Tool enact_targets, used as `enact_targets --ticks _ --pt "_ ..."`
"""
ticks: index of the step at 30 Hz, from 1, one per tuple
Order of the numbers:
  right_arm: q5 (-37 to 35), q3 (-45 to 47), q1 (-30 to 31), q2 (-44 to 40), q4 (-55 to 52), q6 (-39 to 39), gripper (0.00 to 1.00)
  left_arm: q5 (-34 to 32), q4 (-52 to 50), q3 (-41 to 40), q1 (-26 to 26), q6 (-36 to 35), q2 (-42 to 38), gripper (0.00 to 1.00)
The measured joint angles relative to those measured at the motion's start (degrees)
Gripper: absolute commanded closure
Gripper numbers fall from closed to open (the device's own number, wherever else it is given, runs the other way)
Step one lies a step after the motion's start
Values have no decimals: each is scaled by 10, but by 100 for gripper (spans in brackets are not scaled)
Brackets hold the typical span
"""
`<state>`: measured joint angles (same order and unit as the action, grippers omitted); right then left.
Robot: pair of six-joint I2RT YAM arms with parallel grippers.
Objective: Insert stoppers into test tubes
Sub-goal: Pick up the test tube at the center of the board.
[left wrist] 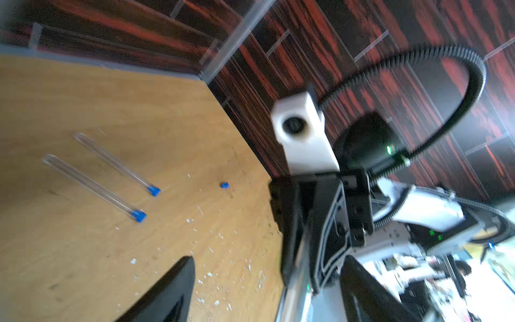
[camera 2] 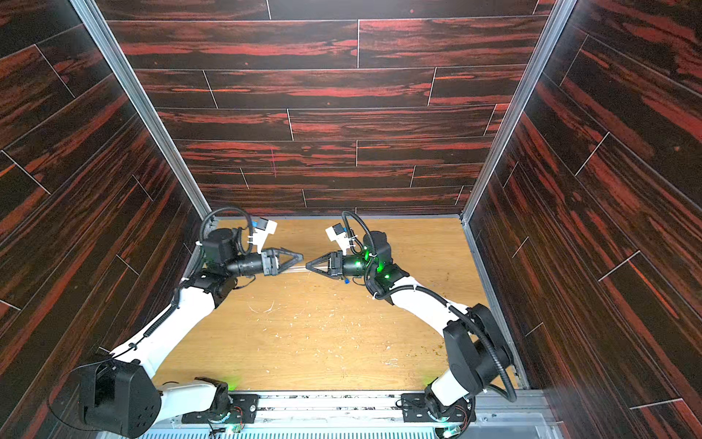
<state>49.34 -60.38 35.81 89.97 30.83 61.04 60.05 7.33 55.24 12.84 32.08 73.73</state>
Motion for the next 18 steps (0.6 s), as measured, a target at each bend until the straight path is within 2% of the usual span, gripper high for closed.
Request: enact_targets --ticks 18 --pt "-3 -3 -2 7 7 4 95 27 -36 4 29 -32 1 45"
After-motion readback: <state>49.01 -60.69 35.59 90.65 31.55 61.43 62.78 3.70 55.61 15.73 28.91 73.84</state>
